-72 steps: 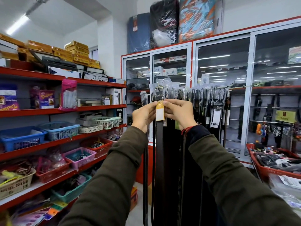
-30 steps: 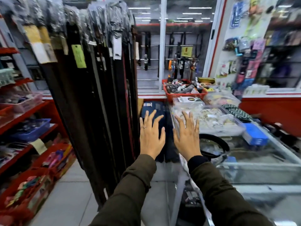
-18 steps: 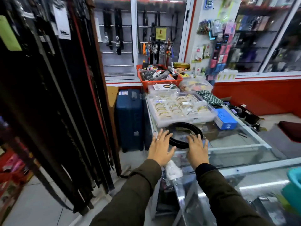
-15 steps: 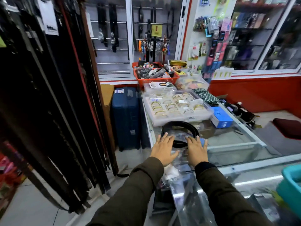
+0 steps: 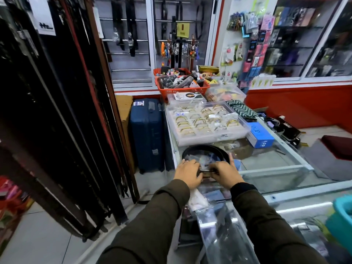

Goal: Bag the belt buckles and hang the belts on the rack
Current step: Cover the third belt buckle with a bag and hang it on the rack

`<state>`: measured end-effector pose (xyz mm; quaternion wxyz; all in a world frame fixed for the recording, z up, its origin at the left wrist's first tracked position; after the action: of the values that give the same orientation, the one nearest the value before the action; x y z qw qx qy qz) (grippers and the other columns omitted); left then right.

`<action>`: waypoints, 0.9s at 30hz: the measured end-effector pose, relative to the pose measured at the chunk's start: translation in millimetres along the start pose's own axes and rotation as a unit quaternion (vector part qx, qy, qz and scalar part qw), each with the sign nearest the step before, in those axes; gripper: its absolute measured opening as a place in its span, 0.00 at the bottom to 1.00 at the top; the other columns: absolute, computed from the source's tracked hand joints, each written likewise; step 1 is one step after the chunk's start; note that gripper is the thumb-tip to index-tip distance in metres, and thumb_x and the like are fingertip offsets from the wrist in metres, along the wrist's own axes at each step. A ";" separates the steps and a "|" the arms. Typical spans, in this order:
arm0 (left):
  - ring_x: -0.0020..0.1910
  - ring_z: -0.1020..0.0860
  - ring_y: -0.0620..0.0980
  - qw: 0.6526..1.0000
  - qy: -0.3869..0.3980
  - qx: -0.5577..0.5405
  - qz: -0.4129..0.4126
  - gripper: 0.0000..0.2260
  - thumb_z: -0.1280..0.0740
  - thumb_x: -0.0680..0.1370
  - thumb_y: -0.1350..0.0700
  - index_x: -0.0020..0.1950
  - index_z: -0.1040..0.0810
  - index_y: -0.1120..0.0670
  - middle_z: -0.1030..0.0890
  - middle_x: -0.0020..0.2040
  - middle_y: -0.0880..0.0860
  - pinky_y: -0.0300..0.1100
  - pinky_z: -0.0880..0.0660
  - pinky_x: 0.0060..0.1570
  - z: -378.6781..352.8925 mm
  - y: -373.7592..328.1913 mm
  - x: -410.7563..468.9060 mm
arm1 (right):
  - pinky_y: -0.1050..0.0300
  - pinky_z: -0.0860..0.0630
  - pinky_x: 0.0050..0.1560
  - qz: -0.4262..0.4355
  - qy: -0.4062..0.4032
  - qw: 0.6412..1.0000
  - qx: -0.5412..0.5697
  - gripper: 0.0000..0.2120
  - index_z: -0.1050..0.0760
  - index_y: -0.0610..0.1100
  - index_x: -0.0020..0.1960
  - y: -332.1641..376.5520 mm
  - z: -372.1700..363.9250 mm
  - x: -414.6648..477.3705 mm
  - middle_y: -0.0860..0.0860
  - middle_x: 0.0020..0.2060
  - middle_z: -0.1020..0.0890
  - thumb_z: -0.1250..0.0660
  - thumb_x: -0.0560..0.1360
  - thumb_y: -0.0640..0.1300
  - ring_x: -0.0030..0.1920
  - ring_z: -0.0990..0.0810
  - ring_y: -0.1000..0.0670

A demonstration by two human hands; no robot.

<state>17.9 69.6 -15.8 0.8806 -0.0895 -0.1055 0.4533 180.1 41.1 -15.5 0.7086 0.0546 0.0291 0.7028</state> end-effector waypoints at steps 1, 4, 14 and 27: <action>0.55 0.22 0.60 1.000 -0.024 -0.009 0.004 0.13 0.38 0.79 0.49 0.53 0.22 0.57 0.21 0.54 0.58 0.52 0.33 0.67 3.4 6.6 -4.7 | 0.44 0.57 0.79 0.017 0.009 0.999 0.033 0.09 0.19 0.48 0.56 5.4 1.1 1.5 0.47 0.51 0.14 0.32 0.77 0.46 0.59 0.19 0.43; 0.47 0.22 0.57 0.994 -0.101 -0.029 0.025 0.14 0.39 0.75 0.46 0.46 0.22 0.55 0.21 0.46 0.54 0.49 0.28 0.54 18.6 27.7 -23.3 | 0.52 0.25 0.54 0.051 0.004 0.985 0.163 0.06 0.23 0.51 0.43 29.2 12.9 1.4 0.52 0.38 0.17 0.27 0.74 0.50 0.44 0.20 0.48; 0.50 0.24 0.51 0.942 -0.272 -0.157 0.115 0.14 0.36 0.70 0.46 0.50 0.20 0.52 0.22 0.50 0.49 0.45 0.28 0.55 77.0 92.3 -98.3 | 0.53 0.19 0.45 0.156 0.028 0.905 0.394 0.07 0.15 0.41 0.47 133.4 43.5 7.9 0.46 0.40 0.11 0.23 0.71 0.42 0.40 0.16 0.57; 0.41 0.16 0.48 0.701 -0.392 -0.539 0.254 0.11 0.23 0.74 0.56 0.54 0.18 0.57 0.16 0.44 0.54 0.37 0.19 0.33 133.9 116.2 -150.9 | 0.65 0.19 0.46 0.163 0.031 0.784 0.599 0.07 0.14 0.44 0.49 223.0 80.8 0.3 0.47 0.42 0.11 0.23 0.71 0.37 0.42 0.13 0.55</action>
<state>-193.9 21.2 67.8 0.4125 -0.3867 -0.6408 0.5194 -31.8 39.8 91.1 0.4072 0.4503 0.4567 0.6503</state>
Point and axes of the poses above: each hand's wrist, its own x-axis towards the middle knuckle, its own z-axis out of the back of the hand, y = z × x, the point moved 2 cm from there along x, towards the middle knuckle
